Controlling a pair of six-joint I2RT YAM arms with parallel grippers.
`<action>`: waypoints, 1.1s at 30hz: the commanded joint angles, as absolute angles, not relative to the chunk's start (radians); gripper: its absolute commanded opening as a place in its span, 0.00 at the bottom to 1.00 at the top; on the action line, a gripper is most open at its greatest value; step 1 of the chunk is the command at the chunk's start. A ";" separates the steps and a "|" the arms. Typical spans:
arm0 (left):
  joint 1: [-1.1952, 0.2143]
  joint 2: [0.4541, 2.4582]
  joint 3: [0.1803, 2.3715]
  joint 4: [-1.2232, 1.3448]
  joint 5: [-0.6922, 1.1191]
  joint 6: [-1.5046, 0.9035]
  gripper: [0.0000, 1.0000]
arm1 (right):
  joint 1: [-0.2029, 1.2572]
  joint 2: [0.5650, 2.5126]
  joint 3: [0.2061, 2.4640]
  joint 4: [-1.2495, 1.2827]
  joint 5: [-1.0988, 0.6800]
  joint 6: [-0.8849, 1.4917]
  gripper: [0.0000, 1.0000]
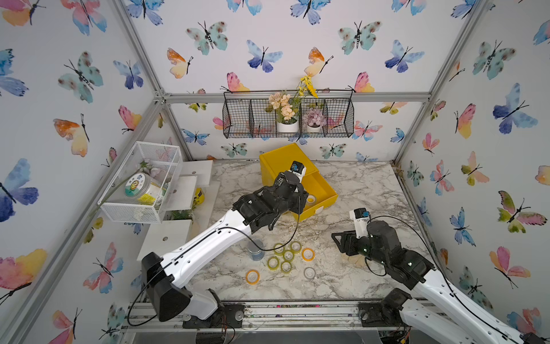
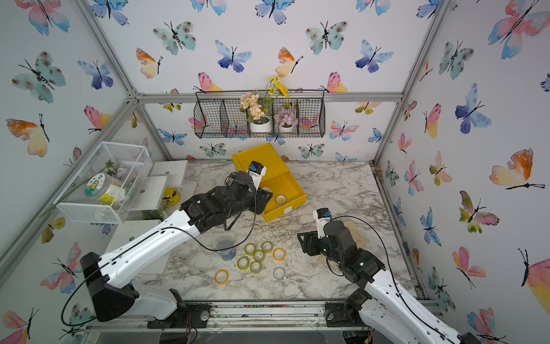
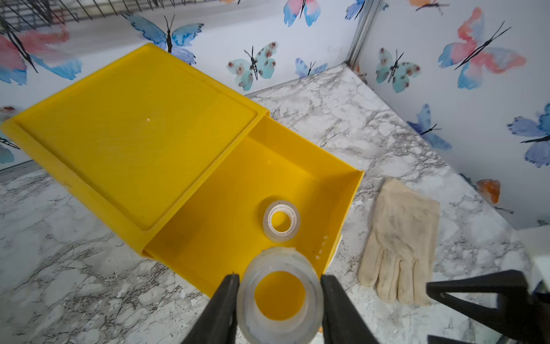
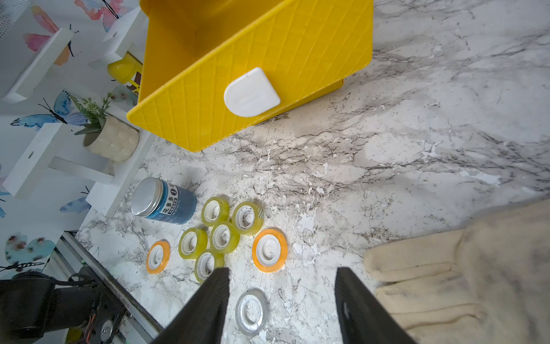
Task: Place the transparent tape into the drawer according to color
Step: Place the tape in the drawer.
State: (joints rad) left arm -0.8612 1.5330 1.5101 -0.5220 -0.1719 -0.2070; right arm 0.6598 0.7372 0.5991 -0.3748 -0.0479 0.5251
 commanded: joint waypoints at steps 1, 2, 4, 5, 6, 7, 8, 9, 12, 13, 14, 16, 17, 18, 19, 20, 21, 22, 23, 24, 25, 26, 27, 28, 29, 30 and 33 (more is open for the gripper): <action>-0.849 1.636 1.567 -0.570 -0.116 -0.163 0.29 | 0.655 0.729 0.623 -0.390 -0.024 0.535 0.62; -0.843 1.662 1.580 -0.575 -0.111 -0.162 0.29 | 0.655 0.729 0.623 -0.390 -0.026 0.536 0.62; -0.836 1.695 1.601 -0.572 -0.105 -0.163 0.30 | 0.655 0.730 0.618 -0.390 -0.027 0.538 0.62; -0.834 1.708 1.609 -0.565 -0.103 -0.165 0.30 | 0.655 0.730 0.615 -0.387 -0.030 0.541 0.62; -0.833 1.717 1.615 -0.562 -0.104 -0.168 0.31 | 0.655 0.730 0.614 -0.385 -0.033 0.542 0.62; -0.832 1.726 1.622 -0.561 -0.101 -0.170 0.34 | 0.655 0.731 0.613 -0.384 -0.037 0.542 0.62; -0.830 1.736 1.629 -0.565 -0.101 -0.170 0.36 | 0.655 0.732 0.612 -0.386 -0.038 0.544 0.62; -0.828 1.743 1.634 -0.569 -0.103 -0.171 0.38 | 0.655 0.732 0.612 -0.387 -0.040 0.544 0.62; -0.824 1.761 1.638 -0.568 -0.103 -0.164 0.46 | 0.655 0.732 0.611 -0.390 -0.041 0.544 0.62; -0.821 1.765 1.638 -0.563 -0.107 -0.165 0.50 | 0.655 0.732 0.608 -0.390 -0.043 0.544 0.62; -0.817 1.765 1.640 -0.559 -0.107 -0.170 0.55 | 0.655 0.734 0.607 -0.391 -0.044 0.542 0.62; -0.813 1.763 1.644 -0.551 -0.098 -0.173 0.61 | 0.655 0.739 0.607 -0.396 -0.047 0.537 0.63; -0.814 1.759 1.645 -0.544 -0.093 -0.172 0.65 | 0.655 0.742 0.609 -0.399 -0.049 0.537 0.63; -0.812 1.759 1.647 -0.542 -0.094 -0.172 0.68 | 0.655 0.744 0.610 -0.404 -0.051 0.534 0.63; -0.812 1.759 1.651 -0.545 -0.095 -0.171 0.70 | 0.655 0.744 0.612 -0.408 -0.053 0.534 0.63; -0.812 1.762 1.660 -0.550 -0.098 -0.169 0.72 | 0.655 0.743 0.611 -0.410 -0.055 0.532 0.63; -0.812 1.763 1.668 -0.560 -0.104 -0.169 0.73 | 0.655 0.741 0.609 -0.410 -0.061 0.531 0.63; -0.812 1.762 1.684 -0.572 -0.104 -0.174 0.73 | 0.655 0.740 0.606 -0.407 -0.071 0.529 0.63; -0.812 1.756 1.705 -0.592 -0.094 -0.178 0.75 | 0.655 0.741 0.602 -0.405 -0.081 0.524 0.63; -0.812 1.749 1.720 -0.606 -0.080 -0.183 0.78 | 0.655 0.745 0.598 -0.406 -0.092 0.521 0.63; -0.813 1.733 1.734 -0.616 -0.056 -0.188 0.81 | 0.655 0.751 0.592 -0.407 -0.104 0.515 0.64; -0.812 1.711 1.732 -0.609 -0.022 -0.194 0.84 | 0.655 0.762 0.585 -0.407 -0.119 0.509 0.63; -0.813 1.684 1.716 -0.591 0.005 -0.197 0.87 | 0.655 0.773 0.579 -0.407 -0.130 0.504 0.64; -0.814 1.651 1.686 -0.558 0.033 -0.206 0.90 | 0.655 0.788 0.574 -0.409 -0.144 0.499 0.64; -0.813 1.617 1.652 -0.523 0.052 -0.217 0.91 | 0.655 0.802 0.567 -0.408 -0.159 0.493 0.64; -0.813 1.588 1.615 -0.493 0.063 -0.228 0.92 | 0.655 0.811 0.562 -0.406 -0.168 0.492 0.64; -0.814 1.481 1.491 -0.403 0.093 -0.259 0.99 | 0.655 0.824 0.543 -0.393 -0.184 0.489 0.64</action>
